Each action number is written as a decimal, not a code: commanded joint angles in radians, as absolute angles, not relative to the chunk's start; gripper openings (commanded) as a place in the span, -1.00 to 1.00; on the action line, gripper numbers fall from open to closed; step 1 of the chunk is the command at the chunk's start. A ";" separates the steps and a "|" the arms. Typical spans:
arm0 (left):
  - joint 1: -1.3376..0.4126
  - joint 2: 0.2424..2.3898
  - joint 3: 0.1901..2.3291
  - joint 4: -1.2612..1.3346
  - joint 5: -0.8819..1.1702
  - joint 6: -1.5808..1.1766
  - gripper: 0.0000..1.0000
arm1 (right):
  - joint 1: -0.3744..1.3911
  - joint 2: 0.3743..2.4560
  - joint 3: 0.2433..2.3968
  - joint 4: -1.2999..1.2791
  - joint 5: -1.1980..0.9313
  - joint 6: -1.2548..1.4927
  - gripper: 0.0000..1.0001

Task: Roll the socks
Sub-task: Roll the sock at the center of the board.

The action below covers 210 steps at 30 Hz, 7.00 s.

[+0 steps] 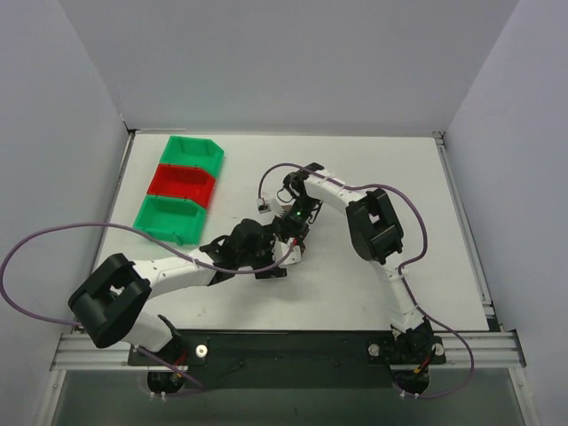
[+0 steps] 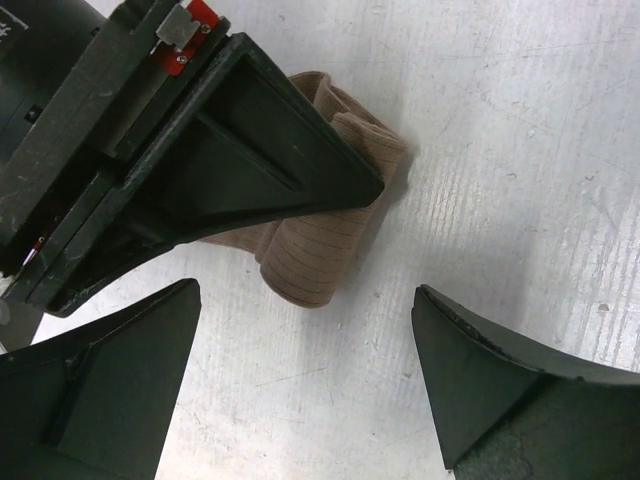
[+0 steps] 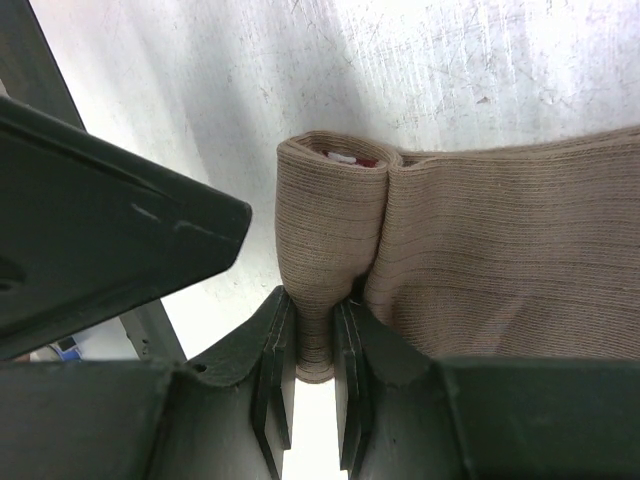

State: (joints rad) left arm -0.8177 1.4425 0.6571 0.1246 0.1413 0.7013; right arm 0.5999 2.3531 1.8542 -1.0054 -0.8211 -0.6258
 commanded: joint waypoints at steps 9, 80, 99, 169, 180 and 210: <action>-0.853 1.506 0.692 0.161 0.107 0.727 0.95 | 0.592 2.367 1.850 -1.045 -0.847 -0.627 -1.00; -0.879 1.787 0.948 -0.187 0.023 0.704 -1.00 | 0.267 1.892 1.569 -0.786 -0.673 -0.486 0.32; -0.841 1.995 1.287 -0.400 0.202 0.468 -1.00 | 0.178 1.674 1.281 -0.425 -0.698 -0.359 0.32; -0.634 2.424 1.655 -0.637 0.548 0.178 -1.00 | 0.623 1.532 0.762 0.149 -0.121 -0.896 0.22; -0.635 2.422 1.651 -0.629 0.541 0.181 -1.00 | 0.626 1.624 0.773 0.225 -0.077 -0.926 0.21; -0.644 2.388 1.629 -0.617 0.518 0.198 -1.00 | 0.640 1.753 0.828 0.121 -0.075 -0.960 -0.86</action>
State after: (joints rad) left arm -0.6247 2.2890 1.7073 -0.4889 0.7364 0.1608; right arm 0.6369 1.7004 0.8150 0.2440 -0.0368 -0.9855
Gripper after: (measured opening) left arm 0.280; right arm 0.196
